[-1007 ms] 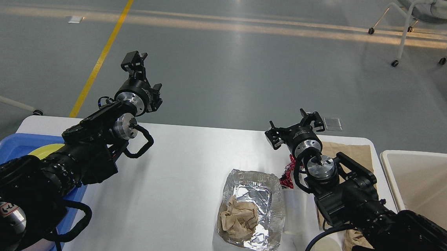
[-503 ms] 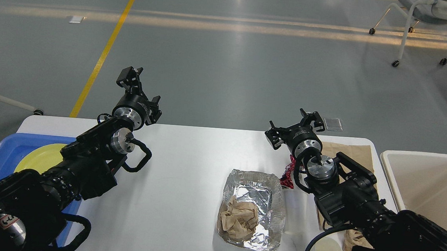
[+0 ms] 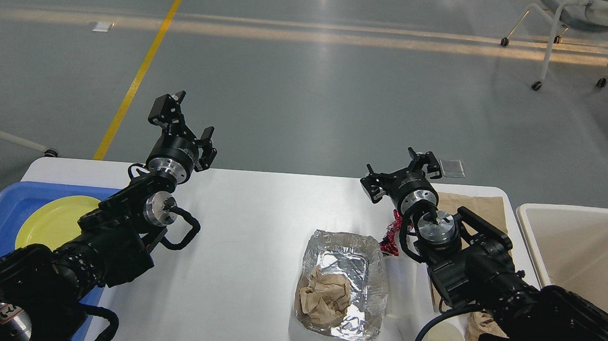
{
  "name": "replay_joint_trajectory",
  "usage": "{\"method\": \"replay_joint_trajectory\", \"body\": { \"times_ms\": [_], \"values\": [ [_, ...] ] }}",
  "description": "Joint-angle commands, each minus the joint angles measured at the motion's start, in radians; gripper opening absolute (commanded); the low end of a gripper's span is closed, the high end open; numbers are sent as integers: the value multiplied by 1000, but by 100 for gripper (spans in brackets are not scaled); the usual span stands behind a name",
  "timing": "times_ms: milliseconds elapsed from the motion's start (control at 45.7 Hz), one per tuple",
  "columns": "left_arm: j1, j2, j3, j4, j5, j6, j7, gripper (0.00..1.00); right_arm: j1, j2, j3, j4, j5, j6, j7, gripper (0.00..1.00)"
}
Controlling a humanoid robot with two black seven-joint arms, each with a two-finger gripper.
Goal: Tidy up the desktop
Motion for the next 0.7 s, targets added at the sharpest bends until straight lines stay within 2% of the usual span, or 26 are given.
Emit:
{"method": "replay_joint_trajectory", "body": {
  "times_ms": [0,678],
  "values": [
    [0,0,2,0,0,0,0,100,0,0,0,0,0,0,-1,100],
    [0,0,3,0,0,0,0,100,0,0,0,0,0,0,1,100]
  ]
}}
